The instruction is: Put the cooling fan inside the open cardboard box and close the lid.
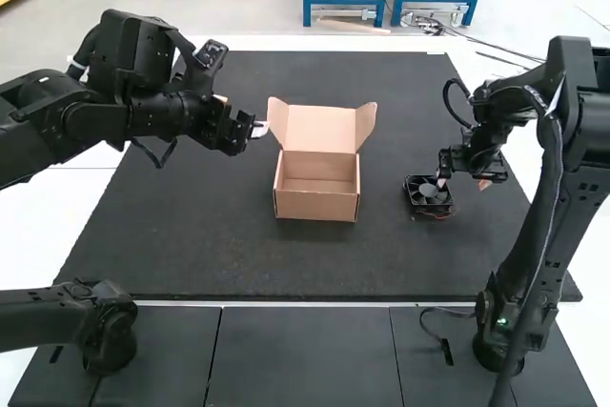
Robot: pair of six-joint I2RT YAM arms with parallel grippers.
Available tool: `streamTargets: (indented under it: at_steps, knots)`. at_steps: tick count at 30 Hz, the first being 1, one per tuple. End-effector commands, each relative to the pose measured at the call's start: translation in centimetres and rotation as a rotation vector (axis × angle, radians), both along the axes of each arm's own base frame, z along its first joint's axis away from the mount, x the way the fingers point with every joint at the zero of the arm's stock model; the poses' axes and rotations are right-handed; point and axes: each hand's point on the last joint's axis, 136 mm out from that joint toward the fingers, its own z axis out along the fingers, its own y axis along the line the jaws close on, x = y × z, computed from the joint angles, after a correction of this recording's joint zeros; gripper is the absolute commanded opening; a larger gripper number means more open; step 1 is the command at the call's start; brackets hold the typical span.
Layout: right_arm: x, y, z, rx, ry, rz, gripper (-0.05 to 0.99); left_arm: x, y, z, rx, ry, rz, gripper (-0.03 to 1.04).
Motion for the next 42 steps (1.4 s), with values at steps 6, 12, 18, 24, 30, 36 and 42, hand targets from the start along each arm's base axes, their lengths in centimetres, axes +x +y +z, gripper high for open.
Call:
streamTargets:
  at_steps: [6,12,18,24,30,36,42]
  knots:
    - [0.5,-0.1,-0.8,-0.020,0.013,-0.008,0.90,-0.2,0.4,-0.2,0.018,0.017,0.008,0.96]
    - [0.0,-0.1,-1.5,-0.020,0.049,0.003,0.90,-0.9,0.9,-1.7,0.061,0.065,0.003,0.96]
    - [-0.4,0.0,-2.3,-0.021,0.077,0.020,0.88,-1.2,1.2,-2.2,0.074,0.083,0.003,0.96]
    - [-0.6,0.0,-3.0,-0.021,0.095,0.032,0.79,-1.2,1.2,-2.2,0.074,0.083,0.003,0.96]
    - [-0.5,0.1,-3.7,-0.009,0.111,0.031,0.67,-1.3,1.2,-2.0,0.071,0.081,0.004,0.96]
    - [-0.6,0.6,-4.2,0.019,0.122,0.036,0.41,-1.5,1.4,-2.2,0.079,0.093,0.005,0.96]
    - [-0.5,1.6,-4.3,0.063,0.119,0.049,0.08,-2.3,1.9,-3.4,0.112,0.138,0.002,0.96]
